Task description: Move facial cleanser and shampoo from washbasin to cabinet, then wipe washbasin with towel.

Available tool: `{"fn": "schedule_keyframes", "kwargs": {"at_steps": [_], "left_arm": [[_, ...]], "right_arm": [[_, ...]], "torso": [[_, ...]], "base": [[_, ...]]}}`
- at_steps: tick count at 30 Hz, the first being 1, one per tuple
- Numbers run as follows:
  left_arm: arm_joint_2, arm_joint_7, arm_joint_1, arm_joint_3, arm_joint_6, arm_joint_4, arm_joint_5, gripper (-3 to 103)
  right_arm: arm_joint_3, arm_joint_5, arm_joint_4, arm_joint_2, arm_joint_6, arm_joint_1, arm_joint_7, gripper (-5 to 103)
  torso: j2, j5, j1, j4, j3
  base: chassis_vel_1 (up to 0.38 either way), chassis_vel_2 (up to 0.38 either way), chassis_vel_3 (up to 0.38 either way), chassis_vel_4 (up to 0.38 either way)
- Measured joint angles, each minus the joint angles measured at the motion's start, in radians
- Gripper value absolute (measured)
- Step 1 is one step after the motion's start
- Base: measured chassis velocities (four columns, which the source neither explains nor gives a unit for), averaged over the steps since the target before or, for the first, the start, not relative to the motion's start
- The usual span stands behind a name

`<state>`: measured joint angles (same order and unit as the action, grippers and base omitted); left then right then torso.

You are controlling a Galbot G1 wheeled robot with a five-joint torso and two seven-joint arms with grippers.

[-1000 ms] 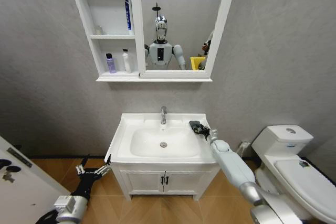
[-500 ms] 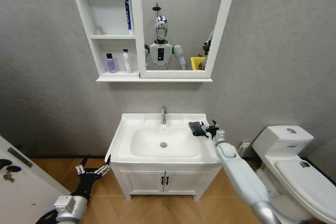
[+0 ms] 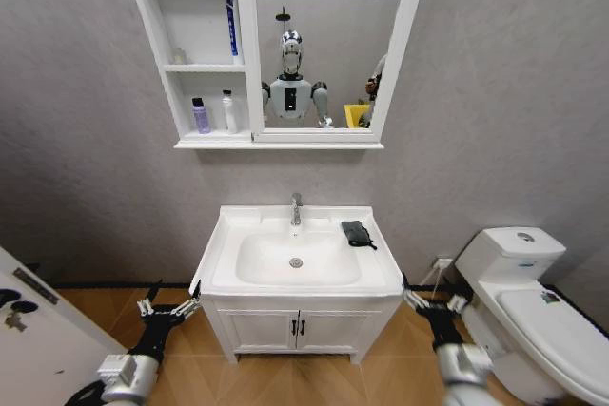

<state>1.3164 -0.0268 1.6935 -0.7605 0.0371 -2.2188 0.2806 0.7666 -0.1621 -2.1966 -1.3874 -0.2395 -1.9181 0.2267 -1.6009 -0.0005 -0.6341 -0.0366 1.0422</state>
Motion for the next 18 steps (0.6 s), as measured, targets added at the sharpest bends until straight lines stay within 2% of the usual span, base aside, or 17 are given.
{"fn": "schedule_keyframes", "kwargs": {"at_steps": [2, 4, 10, 16, 18], "left_arm": [[0.000, 0.000, 0.000, 0.000, 0.000, 0.000, 0.000, 100], [0.000, 0.000, 0.000, 0.000, 0.000, 0.000, 0.000, 100], [0.000, 0.000, 0.000, 0.000, 0.000, 0.000, 0.000, 100], [0.000, 0.000, 0.000, 0.000, 0.000, 0.000, 0.000, 100], [0.000, 0.000, 0.000, 0.000, 0.000, 0.000, 0.000, 100]], "right_arm": [[-0.007, 0.037, -0.008, -0.008, -0.046, -0.055, 0.030, 100], [-0.017, 0.045, -0.008, -0.006, -0.053, -0.061, 0.035, 100], [-0.045, 0.046, -0.016, -0.012, -0.038, -0.060, 0.042, 100], [-0.062, 0.012, -0.092, -0.015, 0.043, -0.054, 0.042, 100], [-0.048, -0.003, -0.144, -0.007, 0.116, -0.028, 0.037, 100]], "torso": [[0.000, 0.0002, 0.000, -0.0003, 0.000], [0.000, 0.0005, 0.000, -0.0011, 0.000], [0.000, 0.0008, -0.001, -0.0006, 0.000], [0.000, 0.0005, 0.000, -0.0003, 0.000], [0.000, 0.0004, -0.001, -0.0003, 0.000]], "base": [[0.000, 0.000, 0.000, 0.000], [0.000, 0.000, 0.000, 0.000], [0.000, 0.000, 0.000, 0.000], [0.000, 0.000, 0.000, 0.000], [0.000, 0.000, 0.000, 0.000]]}}
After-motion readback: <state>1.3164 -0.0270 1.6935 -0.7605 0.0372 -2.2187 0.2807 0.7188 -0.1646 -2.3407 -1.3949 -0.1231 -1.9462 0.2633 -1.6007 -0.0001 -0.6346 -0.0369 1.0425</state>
